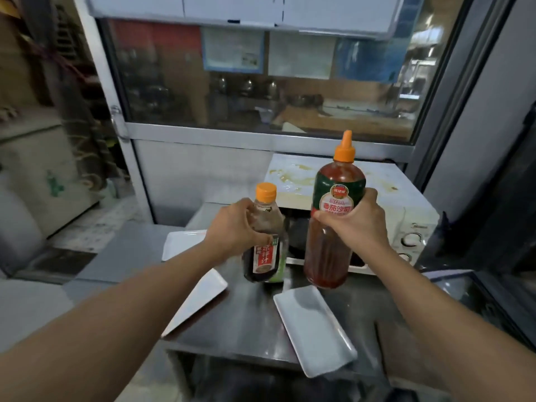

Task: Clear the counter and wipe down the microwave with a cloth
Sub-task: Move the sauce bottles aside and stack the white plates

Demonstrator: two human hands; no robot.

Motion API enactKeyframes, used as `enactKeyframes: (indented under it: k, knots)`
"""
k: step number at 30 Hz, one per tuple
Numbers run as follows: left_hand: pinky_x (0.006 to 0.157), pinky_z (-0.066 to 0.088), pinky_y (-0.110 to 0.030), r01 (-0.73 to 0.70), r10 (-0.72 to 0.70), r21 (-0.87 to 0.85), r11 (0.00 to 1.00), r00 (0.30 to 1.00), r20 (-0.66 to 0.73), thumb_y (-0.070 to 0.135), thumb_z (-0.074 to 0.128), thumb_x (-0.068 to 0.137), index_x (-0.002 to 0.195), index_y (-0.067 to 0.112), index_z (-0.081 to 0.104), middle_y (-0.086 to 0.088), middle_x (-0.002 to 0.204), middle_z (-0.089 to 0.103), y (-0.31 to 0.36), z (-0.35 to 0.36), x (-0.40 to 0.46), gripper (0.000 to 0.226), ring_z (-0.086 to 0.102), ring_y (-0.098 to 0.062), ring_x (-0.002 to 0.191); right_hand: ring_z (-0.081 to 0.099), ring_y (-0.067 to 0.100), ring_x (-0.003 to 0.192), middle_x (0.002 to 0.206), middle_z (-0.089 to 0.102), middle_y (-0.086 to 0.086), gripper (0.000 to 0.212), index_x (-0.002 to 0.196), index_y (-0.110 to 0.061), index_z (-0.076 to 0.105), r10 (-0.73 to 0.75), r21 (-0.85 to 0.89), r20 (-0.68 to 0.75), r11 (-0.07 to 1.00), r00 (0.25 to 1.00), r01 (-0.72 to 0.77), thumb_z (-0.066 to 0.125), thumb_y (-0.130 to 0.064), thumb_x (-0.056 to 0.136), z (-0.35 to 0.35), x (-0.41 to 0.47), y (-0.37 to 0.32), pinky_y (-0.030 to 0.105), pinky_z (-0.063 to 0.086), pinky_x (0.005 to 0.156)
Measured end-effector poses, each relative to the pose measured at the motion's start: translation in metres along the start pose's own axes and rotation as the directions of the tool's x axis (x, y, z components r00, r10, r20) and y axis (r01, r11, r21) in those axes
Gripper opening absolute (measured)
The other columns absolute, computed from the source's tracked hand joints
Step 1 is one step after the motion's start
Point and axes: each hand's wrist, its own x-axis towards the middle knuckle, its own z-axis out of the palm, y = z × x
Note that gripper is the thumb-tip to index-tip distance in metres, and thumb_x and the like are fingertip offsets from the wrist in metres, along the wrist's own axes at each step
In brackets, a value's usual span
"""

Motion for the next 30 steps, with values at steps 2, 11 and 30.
enactKeyframes:
  k: [2, 11, 30]
  knots:
    - [0.065, 0.042, -0.025, 0.012, -0.011, 0.009, 1.0, 1.0, -0.027, 0.039, 0.082, 0.055, 0.1, 0.024, 0.053, 0.009, 0.084, 0.059, -0.011, -0.024, -0.01, 0.056, 0.058, -0.014, 0.078, 0.056, 0.017, 0.085, 0.098, 0.056, -0.005, 0.08, 0.109, -0.021, 0.039, -0.025, -0.01, 0.021, 1.0, 0.999, 0.026, 0.084, -0.051, 0.051, 0.009, -0.011, -0.023, 0.031, 0.048, 0.067]
    - [0.068, 0.046, -0.025, 0.064, -0.061, 0.038, 0.997, 0.996, -0.066, 0.042, 0.083, 0.056, 0.102, 0.023, 0.053, 0.01, 0.085, 0.059, -0.084, -0.133, -0.063, 0.058, 0.057, -0.011, 0.079, 0.061, 0.026, 0.103, 0.114, 0.06, 0.005, 0.088, 0.118, -0.014, 0.039, -0.052, 0.006, 0.11, 0.999, 0.993, 0.052, 0.085, -0.051, 0.051, 0.066, -0.08, -0.123, 0.046, 0.054, 0.084]
    - [0.066, 0.052, -0.028, 0.134, -0.13, 0.053, 0.99, 0.989, -0.069, 0.043, 0.082, 0.058, 0.097, 0.025, 0.052, 0.01, 0.084, 0.061, -0.204, -0.218, -0.048, 0.052, 0.057, -0.006, 0.078, 0.063, 0.024, 0.099, 0.113, 0.061, 0.003, 0.086, 0.119, -0.017, 0.039, -0.107, 0.047, 0.129, 0.994, 0.986, 0.101, 0.084, -0.05, 0.054, 0.204, -0.09, -0.217, 0.036, 0.054, 0.078]
